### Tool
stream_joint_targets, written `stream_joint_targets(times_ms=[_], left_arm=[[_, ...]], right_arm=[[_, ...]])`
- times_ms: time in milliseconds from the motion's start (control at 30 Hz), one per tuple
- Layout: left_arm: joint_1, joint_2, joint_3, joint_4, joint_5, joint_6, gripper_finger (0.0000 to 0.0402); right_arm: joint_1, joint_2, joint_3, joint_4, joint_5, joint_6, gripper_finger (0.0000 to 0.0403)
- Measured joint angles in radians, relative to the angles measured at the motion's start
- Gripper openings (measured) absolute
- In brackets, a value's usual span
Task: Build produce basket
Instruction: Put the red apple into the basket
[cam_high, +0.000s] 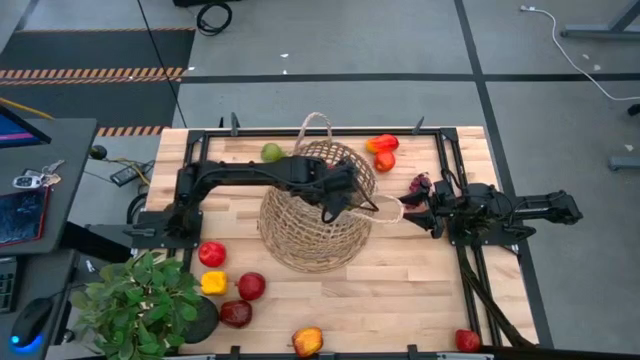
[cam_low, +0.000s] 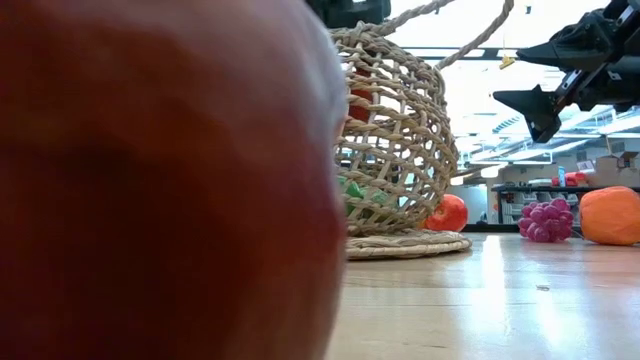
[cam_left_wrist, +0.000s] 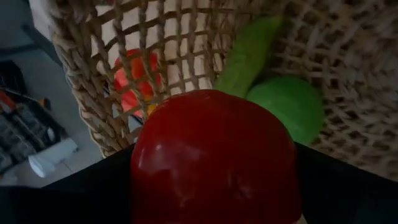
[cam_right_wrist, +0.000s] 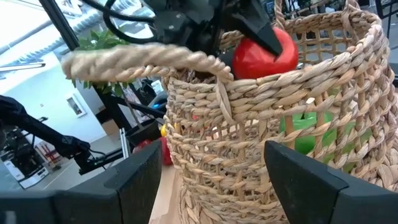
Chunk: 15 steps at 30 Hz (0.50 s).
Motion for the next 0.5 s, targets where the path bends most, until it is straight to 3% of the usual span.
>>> stream_joint_targets(times_ms=[200,500], left_arm=[[0.002,0.019,-0.001,-0.093,0.079,-0.127,0.0353],[0.012,0.028,0.000,-0.225,0.083,-0.450,0.0353]], right_arm=[[0.000,0.003,0.000,0.010,0.001,0.000,0.0284],[0.000,0.003,0.000,0.023,0.000,0.000,0.0284]])
